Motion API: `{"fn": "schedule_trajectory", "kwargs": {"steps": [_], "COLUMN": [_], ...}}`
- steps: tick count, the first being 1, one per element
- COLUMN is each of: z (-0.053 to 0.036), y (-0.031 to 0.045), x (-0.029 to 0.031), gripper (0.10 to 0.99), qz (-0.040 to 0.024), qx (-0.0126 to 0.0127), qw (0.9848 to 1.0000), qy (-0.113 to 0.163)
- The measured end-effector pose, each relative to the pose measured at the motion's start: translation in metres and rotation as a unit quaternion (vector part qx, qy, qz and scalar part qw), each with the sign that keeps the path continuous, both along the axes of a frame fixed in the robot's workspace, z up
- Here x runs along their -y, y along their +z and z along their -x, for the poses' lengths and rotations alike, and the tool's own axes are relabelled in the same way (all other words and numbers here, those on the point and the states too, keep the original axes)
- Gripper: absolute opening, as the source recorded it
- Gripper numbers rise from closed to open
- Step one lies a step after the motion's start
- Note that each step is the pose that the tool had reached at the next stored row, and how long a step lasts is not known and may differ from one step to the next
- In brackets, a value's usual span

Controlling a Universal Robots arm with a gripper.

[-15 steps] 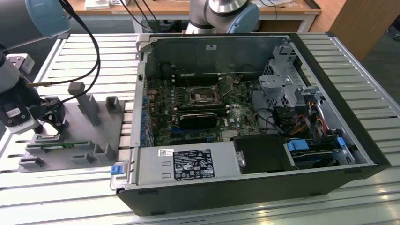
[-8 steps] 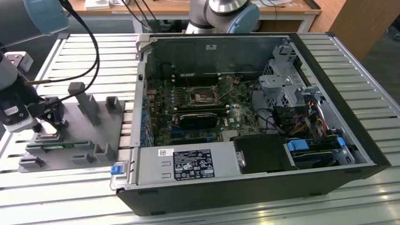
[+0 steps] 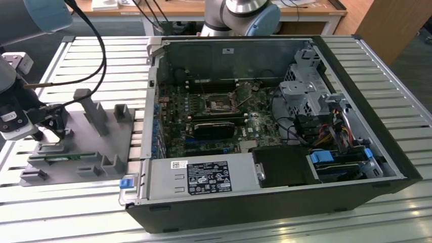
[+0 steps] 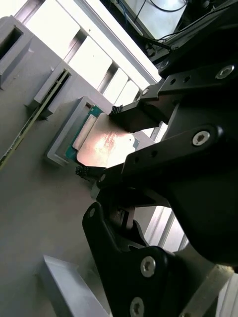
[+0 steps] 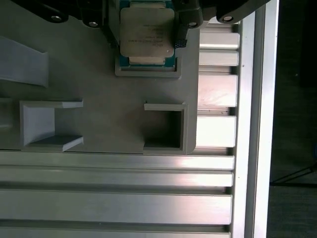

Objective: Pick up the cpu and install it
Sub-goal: 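Pick up the cpu and move it towards the insertion slot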

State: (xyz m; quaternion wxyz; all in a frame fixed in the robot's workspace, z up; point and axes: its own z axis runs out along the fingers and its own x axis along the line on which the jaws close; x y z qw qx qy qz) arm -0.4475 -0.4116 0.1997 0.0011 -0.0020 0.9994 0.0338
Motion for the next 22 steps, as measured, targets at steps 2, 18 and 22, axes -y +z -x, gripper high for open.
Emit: {"fn": "schedule_trajectory", "kwargs": {"steps": [2, 18, 22], "z": [0.0, 0.0, 0.0], "y": [0.0008, 0.016, 0.0194], "x": [0.0, 0.0, 0.0], "gripper": [0.525, 0.525, 0.525], "qz": [0.0001, 0.0001, 0.0001], "qx": [-0.0002, -0.0001, -0.0001], "qw": [1.0, 1.0, 1.0], "qy": [0.0, 0.0, 0.0]}}
